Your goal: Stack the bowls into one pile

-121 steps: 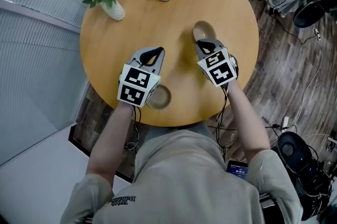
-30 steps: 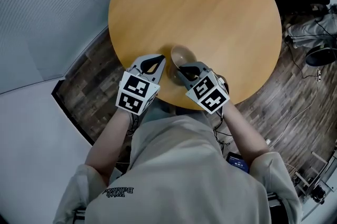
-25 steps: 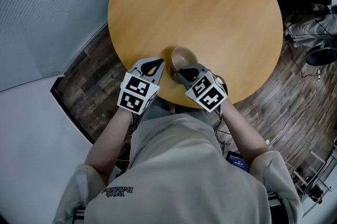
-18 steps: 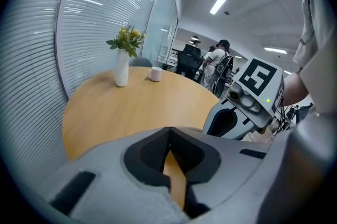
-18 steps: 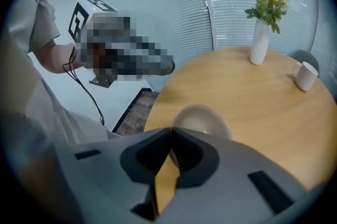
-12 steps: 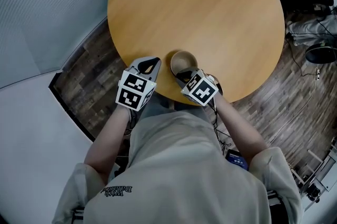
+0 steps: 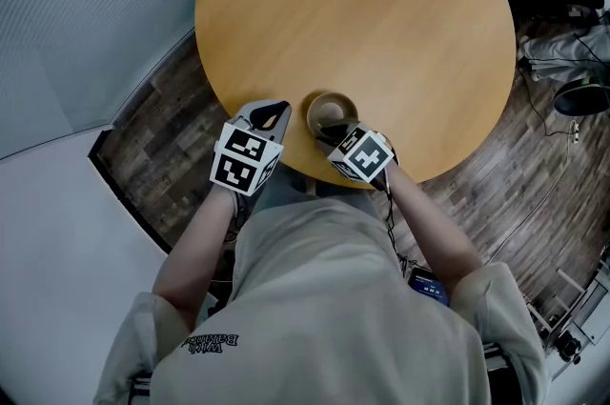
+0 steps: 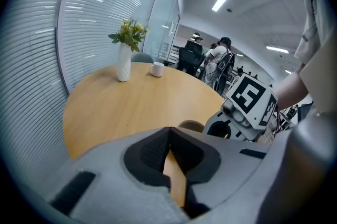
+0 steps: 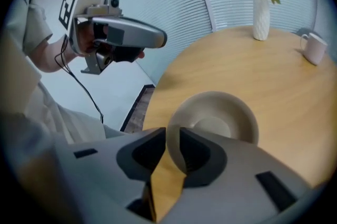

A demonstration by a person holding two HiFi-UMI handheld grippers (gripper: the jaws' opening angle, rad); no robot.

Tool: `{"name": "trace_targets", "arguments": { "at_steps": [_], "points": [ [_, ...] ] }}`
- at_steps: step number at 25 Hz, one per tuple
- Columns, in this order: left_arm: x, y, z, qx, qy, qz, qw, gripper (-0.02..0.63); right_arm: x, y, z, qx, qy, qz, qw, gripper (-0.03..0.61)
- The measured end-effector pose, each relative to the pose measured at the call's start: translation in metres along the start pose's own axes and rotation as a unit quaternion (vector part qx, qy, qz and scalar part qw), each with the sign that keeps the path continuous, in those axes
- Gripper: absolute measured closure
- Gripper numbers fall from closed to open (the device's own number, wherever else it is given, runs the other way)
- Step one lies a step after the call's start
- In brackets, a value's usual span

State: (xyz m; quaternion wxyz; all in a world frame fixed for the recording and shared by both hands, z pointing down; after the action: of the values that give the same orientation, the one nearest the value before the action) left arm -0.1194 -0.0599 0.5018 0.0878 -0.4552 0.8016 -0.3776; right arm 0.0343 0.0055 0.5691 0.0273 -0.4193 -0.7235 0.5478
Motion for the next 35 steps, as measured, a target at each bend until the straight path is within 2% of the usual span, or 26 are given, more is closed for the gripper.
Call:
{"name": "trace_targets", "arguments": {
  "at_steps": [3, 9, 16, 22, 28, 35],
  "points": [
    [0.001, 0.0, 0.003, -0.002, -0.003, 0.0, 1.0, 0.594, -0.003, 0.008, 0.001, -0.025, -0.03, 0.002, 0.999, 0.505],
    [0.004, 0.005, 0.02, -0.024, -0.002, 0.007, 0.9997, 0.594, -0.017, 0.037, 0.02, -0.085, -0.022, -0.045, 0.995, 0.506],
    [0.018, 0.021, 0.059, -0.061, -0.025, 0.028, 0.9974, 0.594, -0.037, 0.099, 0.056, -0.177, -0.033, -0.102, 0.978, 0.506],
    [0.026, 0.046, 0.106, -0.117, -0.053, 0.044, 0.9907, 0.594, -0.028, 0.159, 0.084, -0.284, -0.057, -0.122, 0.949, 0.516],
    [0.022, 0.071, 0.158, -0.168, -0.115, 0.055, 0.9775, 0.594, -0.006, 0.21, 0.109, -0.337, 0.003, -0.193, 0.921, 0.52],
    [0.003, 0.099, 0.206, -0.223, -0.165, 0.05, 0.9594, 0.594, 0.017, 0.281, 0.118, -0.443, -0.019, -0.188, 0.876, 0.531]
  ]
}}
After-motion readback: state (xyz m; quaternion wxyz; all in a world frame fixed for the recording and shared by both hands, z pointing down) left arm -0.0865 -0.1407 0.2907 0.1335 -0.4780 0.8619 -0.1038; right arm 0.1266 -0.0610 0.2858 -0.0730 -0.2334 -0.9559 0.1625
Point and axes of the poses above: the fingertips, and each gripper's own axes: y backward along the fingers, x to its left, z out of its top, the point moved 9 cm from there along y, backward along the fingers, and after that the axes turned 4 degrees about -y, right-handed, at the moved point
